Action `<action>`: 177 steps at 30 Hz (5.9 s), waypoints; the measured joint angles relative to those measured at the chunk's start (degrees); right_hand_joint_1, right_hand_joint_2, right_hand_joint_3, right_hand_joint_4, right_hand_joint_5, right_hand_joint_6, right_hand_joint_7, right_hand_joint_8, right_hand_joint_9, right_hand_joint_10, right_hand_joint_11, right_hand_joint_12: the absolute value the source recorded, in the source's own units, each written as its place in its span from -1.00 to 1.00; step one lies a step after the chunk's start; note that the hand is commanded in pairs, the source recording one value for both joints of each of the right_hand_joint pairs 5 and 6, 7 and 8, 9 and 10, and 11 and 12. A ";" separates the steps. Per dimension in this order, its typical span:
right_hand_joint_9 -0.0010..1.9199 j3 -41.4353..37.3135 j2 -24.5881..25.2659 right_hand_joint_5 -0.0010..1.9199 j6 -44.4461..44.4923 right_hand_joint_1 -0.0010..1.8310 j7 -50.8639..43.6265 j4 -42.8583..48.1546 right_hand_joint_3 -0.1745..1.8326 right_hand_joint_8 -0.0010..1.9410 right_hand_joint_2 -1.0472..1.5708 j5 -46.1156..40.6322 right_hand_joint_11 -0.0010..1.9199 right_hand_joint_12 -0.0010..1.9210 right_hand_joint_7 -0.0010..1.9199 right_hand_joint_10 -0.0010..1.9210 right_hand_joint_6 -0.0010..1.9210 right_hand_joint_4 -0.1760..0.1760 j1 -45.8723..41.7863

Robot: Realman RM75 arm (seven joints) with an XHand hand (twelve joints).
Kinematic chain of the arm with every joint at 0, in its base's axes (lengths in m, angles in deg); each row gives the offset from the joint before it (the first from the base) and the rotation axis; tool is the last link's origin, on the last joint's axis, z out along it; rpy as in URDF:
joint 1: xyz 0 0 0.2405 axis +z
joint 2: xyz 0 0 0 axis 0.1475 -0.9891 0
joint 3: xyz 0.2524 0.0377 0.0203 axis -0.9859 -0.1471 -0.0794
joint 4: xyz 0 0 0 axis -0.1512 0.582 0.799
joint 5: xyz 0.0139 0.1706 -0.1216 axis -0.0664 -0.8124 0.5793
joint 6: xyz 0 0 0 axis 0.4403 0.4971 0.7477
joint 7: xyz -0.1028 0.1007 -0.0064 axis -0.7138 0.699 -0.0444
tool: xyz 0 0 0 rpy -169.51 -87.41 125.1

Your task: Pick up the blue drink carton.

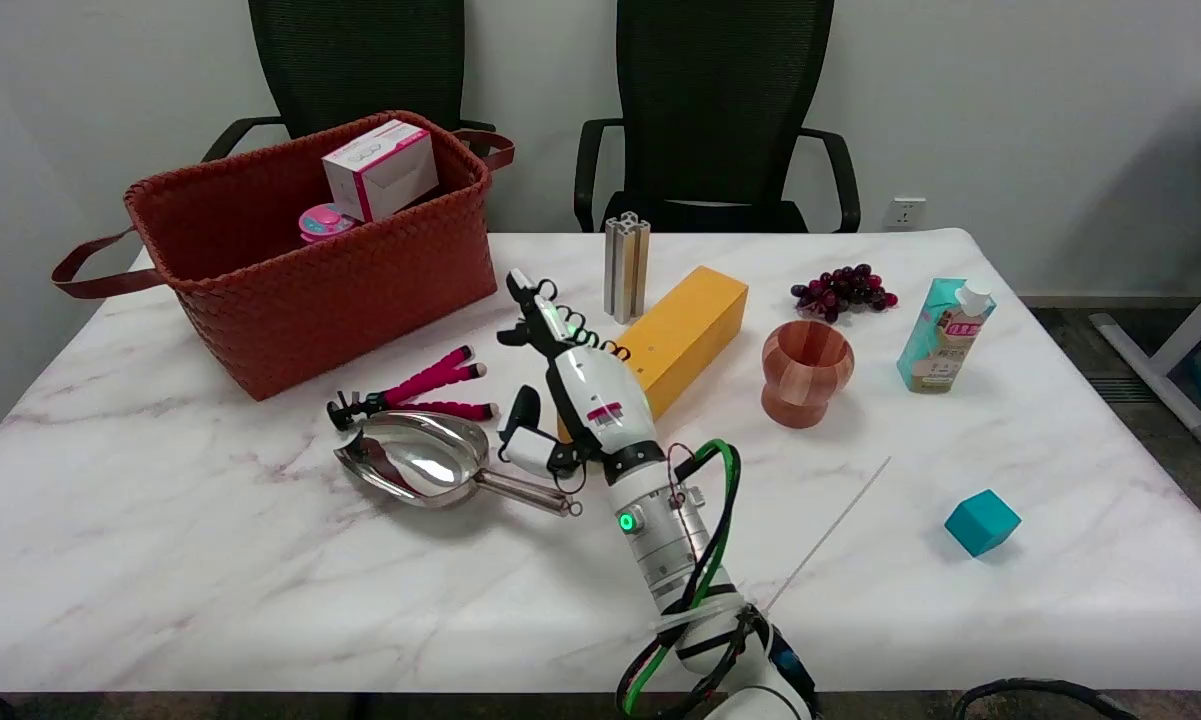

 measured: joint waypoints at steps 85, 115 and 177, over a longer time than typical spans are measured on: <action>-1.00 -16.94 -20.32 -1.00 26.92 0.32 14.95 12.90 0.04 -1.00 -0.07 -30.84 -1.00 -1.00 -1.00 -1.00 -1.00 0.00 -5.50; -1.00 -24.54 -22.85 -1.00 16.78 0.30 15.09 1.33 -0.14 -1.00 0.02 -46.57 -1.00 -1.00 -1.00 -1.00 -1.00 0.00 -2.25; -1.00 -25.51 -23.33 -1.00 -1.13 0.29 16.25 -9.84 -0.10 -1.00 0.10 -57.77 -1.00 -1.00 -1.00 -1.00 -1.00 0.00 4.34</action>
